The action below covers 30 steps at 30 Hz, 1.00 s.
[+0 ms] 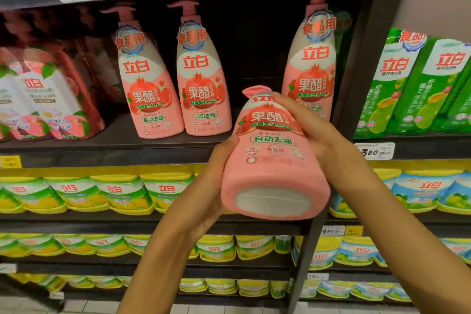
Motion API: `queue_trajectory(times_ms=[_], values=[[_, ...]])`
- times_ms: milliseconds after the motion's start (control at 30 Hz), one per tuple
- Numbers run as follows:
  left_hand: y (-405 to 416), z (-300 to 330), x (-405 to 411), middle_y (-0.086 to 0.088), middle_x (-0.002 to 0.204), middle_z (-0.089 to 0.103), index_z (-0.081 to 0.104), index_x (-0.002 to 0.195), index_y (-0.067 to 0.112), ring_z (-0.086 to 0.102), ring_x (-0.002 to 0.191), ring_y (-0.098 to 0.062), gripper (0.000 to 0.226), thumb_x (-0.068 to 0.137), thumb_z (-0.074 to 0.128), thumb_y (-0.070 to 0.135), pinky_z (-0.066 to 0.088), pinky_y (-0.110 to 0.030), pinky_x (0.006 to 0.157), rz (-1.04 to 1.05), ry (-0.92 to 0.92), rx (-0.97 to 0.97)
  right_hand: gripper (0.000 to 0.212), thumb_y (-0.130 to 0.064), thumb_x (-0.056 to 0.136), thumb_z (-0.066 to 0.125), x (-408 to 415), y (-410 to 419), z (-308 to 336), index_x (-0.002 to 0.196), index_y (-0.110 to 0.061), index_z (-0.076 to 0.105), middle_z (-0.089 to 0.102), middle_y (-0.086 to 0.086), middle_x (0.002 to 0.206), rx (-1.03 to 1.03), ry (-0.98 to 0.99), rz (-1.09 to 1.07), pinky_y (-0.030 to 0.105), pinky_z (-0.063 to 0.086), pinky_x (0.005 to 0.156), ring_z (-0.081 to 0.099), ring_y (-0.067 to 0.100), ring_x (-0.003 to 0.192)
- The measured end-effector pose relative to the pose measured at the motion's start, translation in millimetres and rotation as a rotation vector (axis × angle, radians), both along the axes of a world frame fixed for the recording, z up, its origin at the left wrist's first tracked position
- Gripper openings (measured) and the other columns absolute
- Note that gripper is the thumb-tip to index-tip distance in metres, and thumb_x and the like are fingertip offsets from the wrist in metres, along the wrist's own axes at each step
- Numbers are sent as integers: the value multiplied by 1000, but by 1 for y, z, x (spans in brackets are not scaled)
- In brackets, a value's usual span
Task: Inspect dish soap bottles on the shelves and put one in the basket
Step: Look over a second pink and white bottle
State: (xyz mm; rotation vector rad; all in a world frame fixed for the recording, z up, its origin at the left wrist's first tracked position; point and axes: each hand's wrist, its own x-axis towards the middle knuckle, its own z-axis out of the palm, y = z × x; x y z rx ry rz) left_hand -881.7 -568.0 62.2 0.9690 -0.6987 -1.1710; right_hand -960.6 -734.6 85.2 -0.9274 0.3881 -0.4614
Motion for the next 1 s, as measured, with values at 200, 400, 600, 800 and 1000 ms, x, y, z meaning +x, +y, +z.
queue_trajectory(times_ms=[200,400,600,800,1000], values=[[6,-13,2,0,107,74,68,112,23,70,99,-15,51,68,75,49,58,-26,73,13,-247,114,28,-28,90,63,5,3,14,68,-20,79,76,4,75,-261,-89,52,31,61,62,74,15,67],[-2,-25,8,10,104,73,58,120,27,69,97,-5,66,62,87,40,56,-17,72,120,-463,63,32,-33,77,68,2,1,8,107,-23,62,77,1,95,-602,-86,48,28,59,71,74,17,86],[-14,-45,16,7,109,71,51,123,30,68,101,-10,75,58,88,21,56,-22,75,145,-548,12,66,-39,50,92,-14,8,1,105,-20,61,77,-4,92,-681,-154,32,24,58,68,74,14,85],[-16,-48,29,12,118,65,49,127,36,64,108,-10,85,53,90,24,55,-20,76,151,-645,-75,63,-21,53,87,-34,29,8,110,-27,60,73,-19,100,-970,-205,-25,15,54,76,69,2,96],[-16,-47,31,11,113,69,55,120,38,66,104,-10,77,53,88,21,55,-19,74,145,-597,-112,60,-21,56,80,-29,32,12,110,-26,54,72,-23,99,-980,-187,-42,13,54,74,69,0,95]])
